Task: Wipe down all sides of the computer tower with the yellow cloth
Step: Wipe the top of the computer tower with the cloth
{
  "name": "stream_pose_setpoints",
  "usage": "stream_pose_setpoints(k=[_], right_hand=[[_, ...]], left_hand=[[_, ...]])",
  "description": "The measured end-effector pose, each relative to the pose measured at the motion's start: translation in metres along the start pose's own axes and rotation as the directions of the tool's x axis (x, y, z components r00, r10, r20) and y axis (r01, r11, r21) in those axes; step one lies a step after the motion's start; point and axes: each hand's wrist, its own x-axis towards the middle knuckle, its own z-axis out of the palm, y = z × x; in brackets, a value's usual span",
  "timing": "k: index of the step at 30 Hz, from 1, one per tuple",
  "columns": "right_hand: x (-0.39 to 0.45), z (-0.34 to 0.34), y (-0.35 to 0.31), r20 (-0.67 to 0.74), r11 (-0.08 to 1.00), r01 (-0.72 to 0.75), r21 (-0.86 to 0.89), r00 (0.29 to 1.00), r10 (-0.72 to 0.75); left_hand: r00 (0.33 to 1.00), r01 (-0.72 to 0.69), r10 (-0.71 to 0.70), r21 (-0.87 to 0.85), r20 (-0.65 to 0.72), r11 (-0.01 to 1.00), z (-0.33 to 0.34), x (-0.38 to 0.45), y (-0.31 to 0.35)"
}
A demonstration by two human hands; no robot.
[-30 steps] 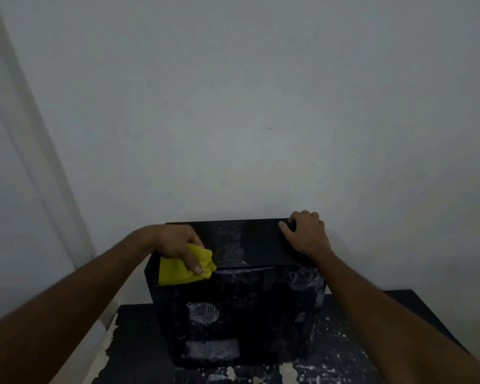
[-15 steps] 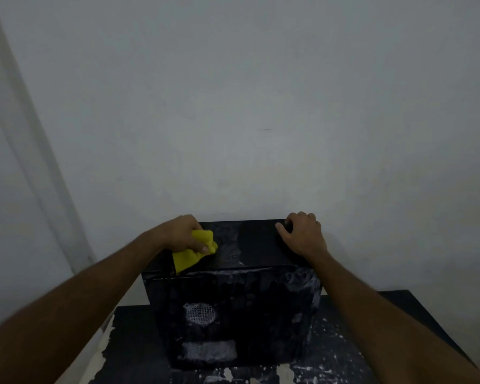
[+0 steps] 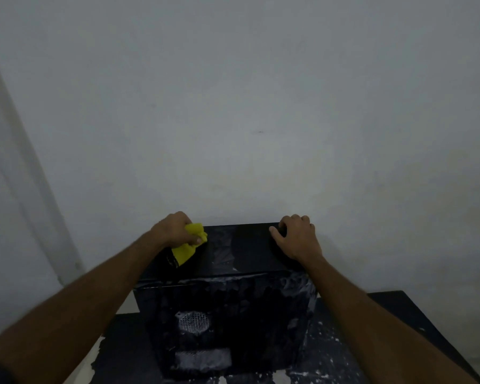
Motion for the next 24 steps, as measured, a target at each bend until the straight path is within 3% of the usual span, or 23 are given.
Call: stream_pose_setpoints(k=[3,4,5,7,9,10,12,14,15,16,19,20,21,24], right_hand=[[0.002,0.003,-0.001,0.009,1.0,0.002,-0.02,1.0,-0.002],[0.002,0.003,-0.001,0.009,1.0,0.004,-0.023,1.0,-0.003],[0.002,0.003,-0.001,0.009,1.0,0.004,-0.022,1.0,-0.004],[0.002,0.002,-0.001,0.009,1.0,0.002,-0.017,1.0,-0.002],[0.002,0.002,-0.001,0.004,1.0,0.005,-0.011,1.0,-0.005],[0.002,0.001,-0.001,0.003,1.0,0.006,-0.01,1.0,-0.006],[0.003,0.001,0.0,0.015,1.0,0.003,-0.012,1.0,-0.003],[0.004,0.002,0.001,0.03,1.0,0.001,-0.012,1.0,-0.001],[0.004,0.003,0.001,0.03,1.0,0.004,-0.01,1.0,-0.003],[0.004,0.003,0.001,0.03,1.0,0.005,-0.01,1.0,-0.004],[0.004,0.002,0.0,0.033,1.0,0.002,-0.013,0.999,-0.001],[0.004,0.002,0.0,0.031,1.0,0.005,-0.013,1.0,-0.005],[0.004,0.002,0.0,0.027,1.0,0.008,-0.013,1.0,-0.007],[0.003,0.001,0.001,0.031,1.0,0.005,-0.01,1.0,-0.005]], left_hand=[[0.942,0.035,-0.019,-0.043,0.334,0.998,-0.014,-0.004,0.013],[0.93,0.034,-0.025,-0.018,0.367,0.999,-0.016,-0.001,0.015],[0.945,0.025,-0.026,0.007,0.325,1.0,-0.016,0.005,0.014],[0.992,0.061,-0.063,0.017,0.108,0.998,-0.011,0.022,0.008],[0.99,0.117,-0.119,-0.033,-0.082,0.993,-0.001,0.035,0.003],[0.986,0.12,-0.125,-0.052,-0.108,0.991,0.004,0.038,0.004],[0.996,0.09,-0.091,-0.077,-0.013,0.993,0.001,0.039,0.012],[0.974,0.072,-0.059,-0.051,0.219,0.996,-0.01,0.037,0.019],[0.962,0.059,-0.051,-0.023,0.267,0.998,-0.013,0.038,0.02],[0.971,0.042,-0.042,0.005,0.236,0.999,-0.011,0.041,0.019],[0.994,0.07,-0.07,0.008,-0.086,0.997,0.002,0.054,0.016],[0.989,0.06,-0.062,-0.017,-0.131,0.998,0.008,0.057,0.015],[0.995,0.032,-0.036,-0.042,-0.095,0.999,0.009,0.059,0.018],[0.976,-0.06,0.065,-0.031,0.208,0.998,-0.001,0.055,0.028]])
